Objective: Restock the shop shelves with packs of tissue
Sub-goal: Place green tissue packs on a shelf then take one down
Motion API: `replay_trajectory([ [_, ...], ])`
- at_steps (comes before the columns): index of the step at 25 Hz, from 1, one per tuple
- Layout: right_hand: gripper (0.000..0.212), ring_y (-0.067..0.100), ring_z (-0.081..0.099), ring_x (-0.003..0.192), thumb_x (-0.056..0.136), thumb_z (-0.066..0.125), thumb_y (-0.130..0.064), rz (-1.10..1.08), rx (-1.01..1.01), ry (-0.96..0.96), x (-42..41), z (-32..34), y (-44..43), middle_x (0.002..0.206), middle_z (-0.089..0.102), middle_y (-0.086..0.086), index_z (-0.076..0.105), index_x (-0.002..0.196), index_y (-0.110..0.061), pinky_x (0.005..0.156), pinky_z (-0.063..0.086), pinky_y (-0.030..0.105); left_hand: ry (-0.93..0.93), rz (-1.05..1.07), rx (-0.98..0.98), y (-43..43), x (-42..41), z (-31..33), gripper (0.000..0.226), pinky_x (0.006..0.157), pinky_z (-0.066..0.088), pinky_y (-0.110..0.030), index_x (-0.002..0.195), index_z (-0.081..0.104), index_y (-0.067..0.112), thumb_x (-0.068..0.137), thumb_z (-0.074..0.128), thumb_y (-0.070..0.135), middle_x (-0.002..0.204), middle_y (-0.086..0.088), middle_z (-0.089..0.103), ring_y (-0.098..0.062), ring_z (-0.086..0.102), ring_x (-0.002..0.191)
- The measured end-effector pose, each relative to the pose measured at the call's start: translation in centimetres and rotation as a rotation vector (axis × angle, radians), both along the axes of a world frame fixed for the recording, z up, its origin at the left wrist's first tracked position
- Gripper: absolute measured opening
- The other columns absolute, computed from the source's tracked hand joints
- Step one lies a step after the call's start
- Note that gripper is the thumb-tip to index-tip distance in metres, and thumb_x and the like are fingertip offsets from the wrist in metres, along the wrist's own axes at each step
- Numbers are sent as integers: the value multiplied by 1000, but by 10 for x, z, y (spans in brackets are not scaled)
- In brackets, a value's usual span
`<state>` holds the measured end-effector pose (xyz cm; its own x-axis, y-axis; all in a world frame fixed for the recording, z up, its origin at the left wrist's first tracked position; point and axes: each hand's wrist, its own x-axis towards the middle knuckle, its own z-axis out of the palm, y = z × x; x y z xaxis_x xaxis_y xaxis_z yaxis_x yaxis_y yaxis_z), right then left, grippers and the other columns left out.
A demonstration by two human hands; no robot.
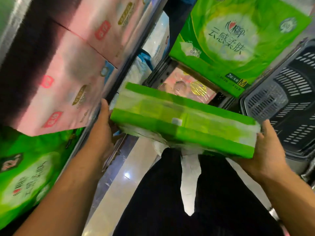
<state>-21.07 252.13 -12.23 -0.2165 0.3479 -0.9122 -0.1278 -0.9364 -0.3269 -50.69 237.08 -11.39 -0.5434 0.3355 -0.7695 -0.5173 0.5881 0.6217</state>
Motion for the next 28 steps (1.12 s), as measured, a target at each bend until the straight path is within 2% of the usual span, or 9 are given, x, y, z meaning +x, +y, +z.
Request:
replay_trajectory([
  [4,37,28,73,76,77,64,-42,252,-131,43,6,46,-8,93,74,17,79,78,-8,53,59,42,-154,37,67,-49,17,54,64,68,60,-33,99,76,17,79,37,64,99,-10,74,-21,71,89],
  [5,31,28,72,70,72,72,-34,320,-134,20,7,55,-9,93,74,18,77,81,-5,51,58,41,-191,46,61,-60,23,62,66,69,60,-34,107,71,13,76,41,63,103,-13,73,-23,71,92],
  [7,69,31,70,74,48,88,-28,491,-67,1,12,67,-11,110,67,22,63,107,-1,61,59,43,-250,100,81,-83,39,81,60,67,60,-33,112,67,11,76,49,55,102,-13,73,-23,71,88],
  [10,76,27,69,86,73,69,-3,586,37,-7,16,91,-16,138,52,13,40,143,-7,65,59,39,-320,199,156,-123,70,109,40,65,59,-34,109,67,12,74,61,31,92,-13,74,-24,72,75],
  [12,84,31,67,96,73,68,1,630,27,19,20,103,-21,150,40,13,33,148,-12,67,60,46,-270,231,247,-154,94,124,58,71,60,-37,122,62,13,65,71,19,107,-16,71,-27,72,83],
  [15,81,36,65,102,48,88,-22,752,12,94,19,111,-19,133,55,25,56,120,-3,83,55,56,-150,262,328,-191,132,141,86,77,58,-40,127,57,13,42,75,13,123,-19,63,-29,69,93],
  [17,61,36,63,108,62,78,-27,875,62,79,9,125,-23,121,65,21,63,117,-6,96,47,59,-75,329,367,-211,157,155,94,74,59,-38,129,54,14,37,71,8,122,-18,63,-28,68,93],
  [22,30,30,69,70,82,69,-8,1035,410,88,-12,166,-52,90,72,17,54,108,-12,73,56,47,90,414,431,-245,204,192,94,75,58,-36,131,52,16,38,65,9,121,-14,64,-27,66,96],
  [28,36,33,68,88,83,69,-5,1144,670,231,-37,208,-110,107,67,16,51,112,-13,80,56,47,354,708,308,-294,229,231,67,68,59,-34,123,55,17,59,72,5,116,-13,67,-27,70,90],
])
